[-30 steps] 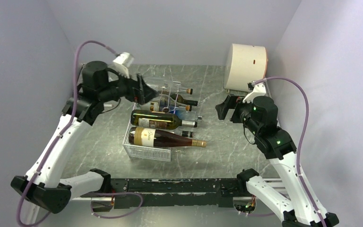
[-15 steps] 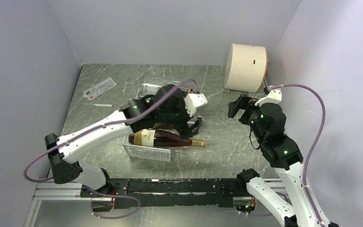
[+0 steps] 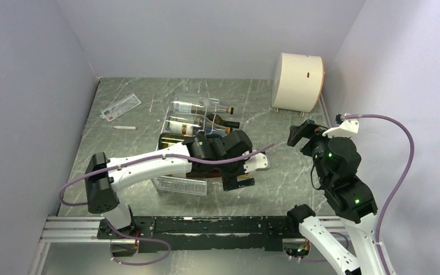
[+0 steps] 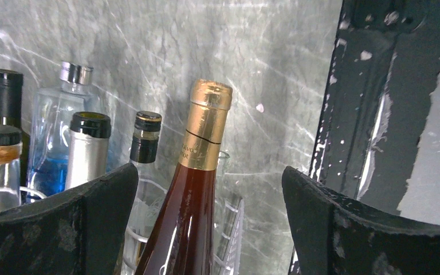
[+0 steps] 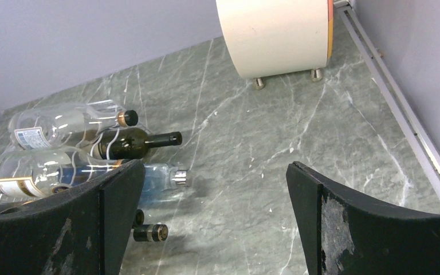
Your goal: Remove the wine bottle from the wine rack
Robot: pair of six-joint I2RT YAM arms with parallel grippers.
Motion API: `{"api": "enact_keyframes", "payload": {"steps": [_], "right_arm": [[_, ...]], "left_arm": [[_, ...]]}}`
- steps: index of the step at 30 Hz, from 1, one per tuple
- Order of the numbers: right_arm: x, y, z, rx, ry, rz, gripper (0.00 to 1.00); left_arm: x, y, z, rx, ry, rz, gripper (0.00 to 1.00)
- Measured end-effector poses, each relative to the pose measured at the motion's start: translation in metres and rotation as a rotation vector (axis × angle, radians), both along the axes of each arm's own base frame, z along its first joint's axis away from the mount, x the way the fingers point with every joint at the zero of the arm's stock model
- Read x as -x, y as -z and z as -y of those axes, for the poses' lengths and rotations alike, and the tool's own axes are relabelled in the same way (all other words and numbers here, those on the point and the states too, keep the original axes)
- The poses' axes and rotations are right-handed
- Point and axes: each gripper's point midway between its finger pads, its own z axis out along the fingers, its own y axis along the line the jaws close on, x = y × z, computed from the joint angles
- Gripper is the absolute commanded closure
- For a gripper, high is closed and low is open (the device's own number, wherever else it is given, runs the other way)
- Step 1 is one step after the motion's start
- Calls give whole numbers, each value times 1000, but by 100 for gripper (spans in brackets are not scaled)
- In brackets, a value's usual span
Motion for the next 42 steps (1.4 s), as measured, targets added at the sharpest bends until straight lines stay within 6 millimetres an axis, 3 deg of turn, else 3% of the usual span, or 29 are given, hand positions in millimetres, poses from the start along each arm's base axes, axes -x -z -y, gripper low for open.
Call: {"api": "enact_keyframes", "payload": {"steps": [5,13,19,25,34,42], "right_arm": [[1,-1,3,1,11,4,0],[7,-2,11,4,43,14,0],[9,-1,14,6,56,17,0],[9,5,14,11,59,6,0],[8,6,14,12,59,3,0],[5,22,13,30,59,-35,0]], "left_arm": [[-4,23,-1,-73,6,-2,0],[-15,37,-4,-125,-17,41,4],[-24,67,-15,-209,-43,38,8],[-34,81,-24,-251,-70,43,25],[-40,85,-27,-266,-78,79,54],[-37,83,-25,-285,-25,128,74]]}}
